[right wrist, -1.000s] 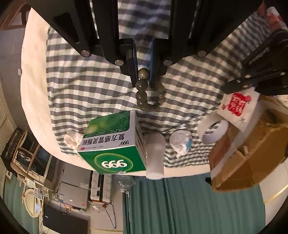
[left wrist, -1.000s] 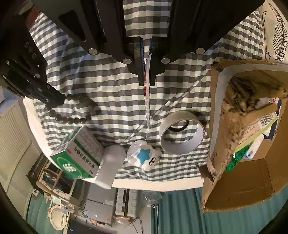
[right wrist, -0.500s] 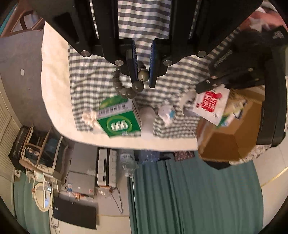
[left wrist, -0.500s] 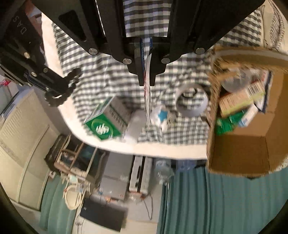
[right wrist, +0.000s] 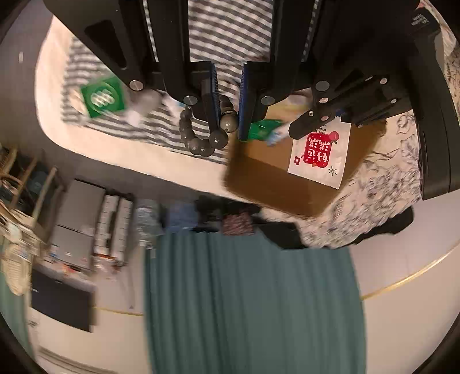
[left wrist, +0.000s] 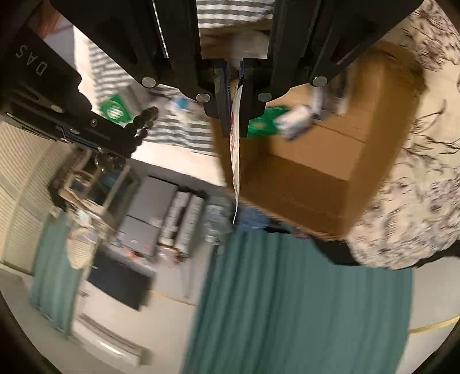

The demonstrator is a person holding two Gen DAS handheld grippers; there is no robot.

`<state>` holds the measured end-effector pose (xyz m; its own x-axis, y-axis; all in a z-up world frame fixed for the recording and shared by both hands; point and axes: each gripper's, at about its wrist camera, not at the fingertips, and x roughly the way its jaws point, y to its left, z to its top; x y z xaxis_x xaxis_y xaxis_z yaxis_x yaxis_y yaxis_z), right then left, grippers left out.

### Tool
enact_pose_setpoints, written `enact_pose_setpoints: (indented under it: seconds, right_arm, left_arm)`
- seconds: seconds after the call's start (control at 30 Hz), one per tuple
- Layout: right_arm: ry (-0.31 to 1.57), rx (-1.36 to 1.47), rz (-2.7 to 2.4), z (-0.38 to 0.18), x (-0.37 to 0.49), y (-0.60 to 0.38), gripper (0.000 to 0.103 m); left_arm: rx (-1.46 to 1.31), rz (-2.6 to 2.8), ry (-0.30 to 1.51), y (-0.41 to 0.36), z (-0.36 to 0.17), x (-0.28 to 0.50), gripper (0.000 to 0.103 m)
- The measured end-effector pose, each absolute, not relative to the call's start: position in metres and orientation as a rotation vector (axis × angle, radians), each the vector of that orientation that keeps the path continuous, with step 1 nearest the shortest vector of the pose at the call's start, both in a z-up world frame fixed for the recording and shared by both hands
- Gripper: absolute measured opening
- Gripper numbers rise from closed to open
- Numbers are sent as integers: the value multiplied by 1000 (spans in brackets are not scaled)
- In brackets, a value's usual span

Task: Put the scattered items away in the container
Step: 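Carry the sachet and bracelet into the box and open both tools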

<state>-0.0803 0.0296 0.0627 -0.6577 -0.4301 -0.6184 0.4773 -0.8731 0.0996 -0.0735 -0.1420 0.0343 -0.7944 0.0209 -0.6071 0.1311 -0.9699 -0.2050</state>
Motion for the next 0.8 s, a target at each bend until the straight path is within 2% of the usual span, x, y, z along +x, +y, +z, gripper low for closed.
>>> enact_pose_setpoints:
  seconds: [0.13,0.2,0.23,0.27,0.3,0.37,0.43,0.5,0.53,0.57,0.6,0.8]
  right_arm:
    - [134,955,-2399,46,-103,-19,11]
    - [152,976,-2383,37,-111,-35,11]
    - [150,981,-2380,33,-114,-37,11]
    - [139,987,-2380,31,-117,-38,11]
    - [133,997,-2382,29,-120,-39,11]
    - [128,1010,-2386,27,-121,-41,12]
    - [133,1020,-2432,27,-122,-39,18]
    - [121,1022,-2466,30,-123,-30,39]
    - [100,1019,-2482,31,-123,-25,46]
    - [78,1013,-2492,34,-123,-20,59]
    - [58,999,-2505,37,-121,-14,63]
    - [65,950,-2561,55,-99,13,63]
  left_arm:
    - [976,-2838,397,-166,24,-78,5]
    - [978,-2810,393,-172,19,-82,7]
    - [985,-2802,402,-176,16,-82,11]
    - [992,-2796,409,-179,14,-83,25]
    - [997,-2782,414,-181,12,-84,34]
    - [992,-2722,421,-187,9,-84,65]
    - [992,-2681,448,-194,7,-86,77]
    - [995,-2691,463,-195,6,-86,79]
    - [1003,-2698,450,-192,6,-86,85]
    - [1004,-2706,434,-189,7,-86,89]
    - [994,-2716,419,-186,9,-84,89]
    - [959,-2800,352,-160,21,-76,94]
